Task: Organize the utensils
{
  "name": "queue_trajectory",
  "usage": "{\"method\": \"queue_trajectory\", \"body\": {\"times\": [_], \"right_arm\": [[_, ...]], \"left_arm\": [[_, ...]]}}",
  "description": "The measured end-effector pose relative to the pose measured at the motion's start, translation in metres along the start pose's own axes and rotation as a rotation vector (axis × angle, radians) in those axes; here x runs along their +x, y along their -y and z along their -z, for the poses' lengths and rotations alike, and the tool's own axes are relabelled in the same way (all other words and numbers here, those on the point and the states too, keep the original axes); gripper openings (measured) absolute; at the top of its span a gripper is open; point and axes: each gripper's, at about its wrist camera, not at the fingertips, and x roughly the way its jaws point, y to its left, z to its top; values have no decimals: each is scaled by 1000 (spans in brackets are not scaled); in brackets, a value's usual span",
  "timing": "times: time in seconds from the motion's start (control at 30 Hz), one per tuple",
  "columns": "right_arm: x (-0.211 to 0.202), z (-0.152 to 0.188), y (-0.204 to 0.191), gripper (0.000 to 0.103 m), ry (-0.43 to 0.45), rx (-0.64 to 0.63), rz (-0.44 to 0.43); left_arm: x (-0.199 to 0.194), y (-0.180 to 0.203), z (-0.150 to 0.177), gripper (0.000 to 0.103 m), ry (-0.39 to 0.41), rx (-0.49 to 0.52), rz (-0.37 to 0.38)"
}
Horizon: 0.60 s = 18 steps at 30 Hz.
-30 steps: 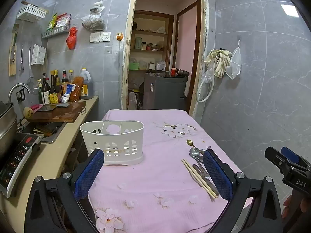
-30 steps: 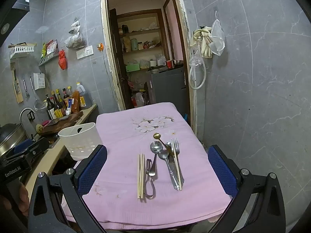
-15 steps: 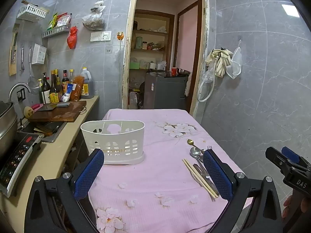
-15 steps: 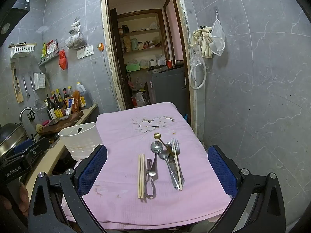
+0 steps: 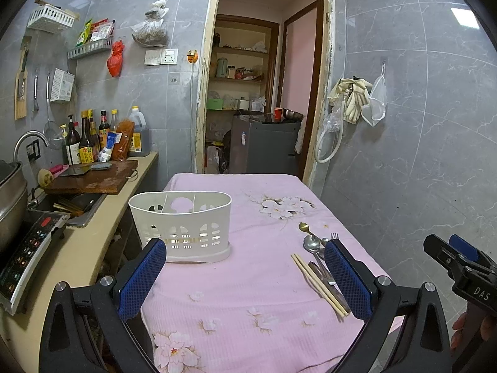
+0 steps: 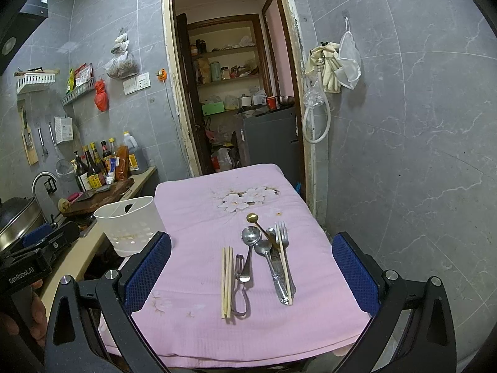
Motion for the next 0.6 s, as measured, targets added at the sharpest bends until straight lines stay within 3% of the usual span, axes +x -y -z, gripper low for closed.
{"method": "queue_trajectory", "body": {"times": [0.6], "right_arm": [[2, 4, -2, 102, -2, 0, -1]], "left_arm": [[5, 0, 8, 102, -7, 1, 2]]}}
